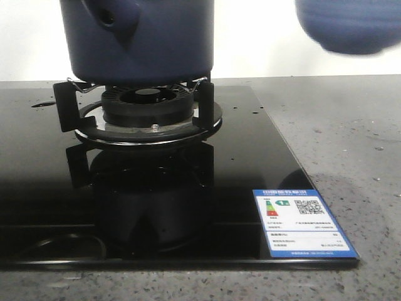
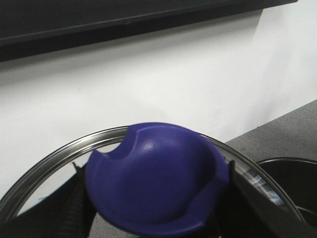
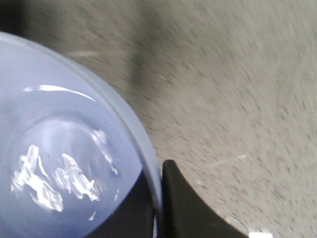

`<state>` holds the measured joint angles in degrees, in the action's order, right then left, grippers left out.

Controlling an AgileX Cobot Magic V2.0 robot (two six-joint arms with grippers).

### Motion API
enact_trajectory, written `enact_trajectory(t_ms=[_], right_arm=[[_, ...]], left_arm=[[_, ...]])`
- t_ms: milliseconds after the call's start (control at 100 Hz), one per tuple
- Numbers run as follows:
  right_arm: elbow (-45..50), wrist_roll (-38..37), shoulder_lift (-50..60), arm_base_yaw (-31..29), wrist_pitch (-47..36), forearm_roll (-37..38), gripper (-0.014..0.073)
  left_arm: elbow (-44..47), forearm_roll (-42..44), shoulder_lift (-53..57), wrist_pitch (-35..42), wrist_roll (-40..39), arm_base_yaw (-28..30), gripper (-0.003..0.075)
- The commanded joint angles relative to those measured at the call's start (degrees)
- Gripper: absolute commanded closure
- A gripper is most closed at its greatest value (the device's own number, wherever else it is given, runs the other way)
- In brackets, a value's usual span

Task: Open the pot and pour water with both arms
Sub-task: 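Lift the light blue bowl with the right gripper toward the saucepan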

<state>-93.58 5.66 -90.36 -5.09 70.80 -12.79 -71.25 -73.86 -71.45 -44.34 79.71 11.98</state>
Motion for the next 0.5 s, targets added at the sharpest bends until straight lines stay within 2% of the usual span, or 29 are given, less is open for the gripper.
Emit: enact_trajectory(t_ms=[0, 260, 490], right_arm=[[-6.27, 0.56, 2.97, 2.98, -0.18, -2.65, 0.0653], [-22.00, -0.99, -1.97, 14.84, 0.48, -2.65, 0.0634], [-35.08, -1.94, -10.76, 22.33, 0.50, -2.65, 0.0634]], left_arm=[[-1.32, -4.04, 1.02, 1.55, -0.81, 0.19, 0.0391], [0.08, -3.78, 0.92, 1.94, -1.20, 0.19, 0.0391], [0.08, -3.57, 0.89, 1.85, -3.00, 1.06, 0.0391]])
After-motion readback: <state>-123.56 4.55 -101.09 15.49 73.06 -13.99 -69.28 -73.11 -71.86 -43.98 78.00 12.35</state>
